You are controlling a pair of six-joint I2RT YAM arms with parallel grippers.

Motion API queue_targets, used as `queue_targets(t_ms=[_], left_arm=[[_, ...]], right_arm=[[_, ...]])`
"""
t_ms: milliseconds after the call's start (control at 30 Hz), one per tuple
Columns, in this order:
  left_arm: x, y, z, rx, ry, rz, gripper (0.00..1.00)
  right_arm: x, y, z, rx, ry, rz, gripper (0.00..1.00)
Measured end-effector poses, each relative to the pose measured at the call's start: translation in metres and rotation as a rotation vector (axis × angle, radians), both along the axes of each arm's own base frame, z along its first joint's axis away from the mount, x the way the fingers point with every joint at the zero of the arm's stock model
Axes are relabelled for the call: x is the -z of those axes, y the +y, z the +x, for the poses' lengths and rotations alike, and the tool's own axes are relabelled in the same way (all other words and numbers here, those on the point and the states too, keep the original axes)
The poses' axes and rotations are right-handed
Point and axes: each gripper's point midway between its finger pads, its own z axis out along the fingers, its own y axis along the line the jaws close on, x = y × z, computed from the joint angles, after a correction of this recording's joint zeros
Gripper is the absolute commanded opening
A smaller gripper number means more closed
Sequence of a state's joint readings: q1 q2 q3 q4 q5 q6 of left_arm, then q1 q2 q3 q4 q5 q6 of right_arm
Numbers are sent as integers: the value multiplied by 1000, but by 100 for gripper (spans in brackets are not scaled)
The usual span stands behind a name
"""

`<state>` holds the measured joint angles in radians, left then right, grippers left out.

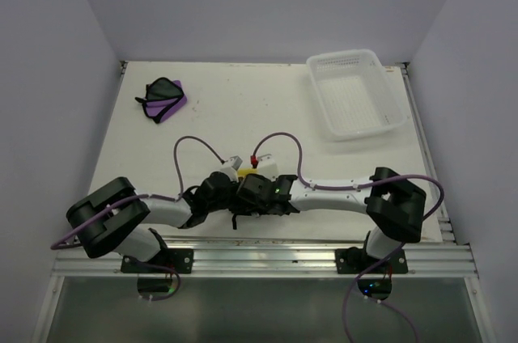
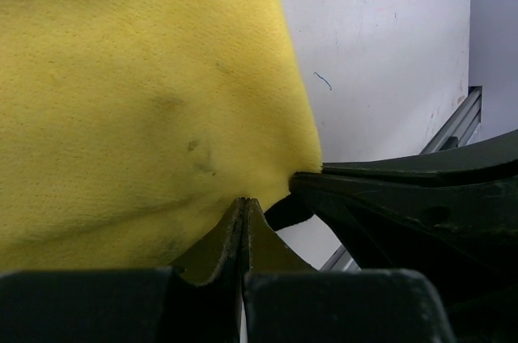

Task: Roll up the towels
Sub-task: Roll the towel

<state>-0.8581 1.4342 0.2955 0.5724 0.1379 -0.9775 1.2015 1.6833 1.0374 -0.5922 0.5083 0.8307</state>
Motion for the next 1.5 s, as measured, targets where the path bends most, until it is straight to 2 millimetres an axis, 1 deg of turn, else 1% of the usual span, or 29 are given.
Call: queue_targets(t_ms=[167, 367, 600, 933, 1100, 1267, 1367, 1500], left_arm=[[3, 1, -2, -20, -1, 0, 0], [2, 5, 0, -47, -2, -2, 0], [-2, 2, 0, -49, -18, -11, 0], [5, 0, -6, -35, -9, 6, 0], [4, 0, -5, -38, -15, 5, 0], [-4, 1, -3, -48, -32, -1, 0], [-2, 3, -3, -51, -29, 7, 0], [0, 4, -4, -55, -25, 16, 0]], right_arm=[[-2, 0, 0, 35, -2, 59, 0], [9, 3, -4, 58, 27, 113, 0], [8, 12, -5, 68, 42, 165, 0], [-1, 17, -4, 74, 37, 205, 0], [-6, 16, -3, 79, 33, 217, 0], [-16, 10, -2, 90, 23, 240, 0], [-21, 9, -2, 94, 19, 255, 0], [-21, 9, -1, 95, 18, 260, 0]])
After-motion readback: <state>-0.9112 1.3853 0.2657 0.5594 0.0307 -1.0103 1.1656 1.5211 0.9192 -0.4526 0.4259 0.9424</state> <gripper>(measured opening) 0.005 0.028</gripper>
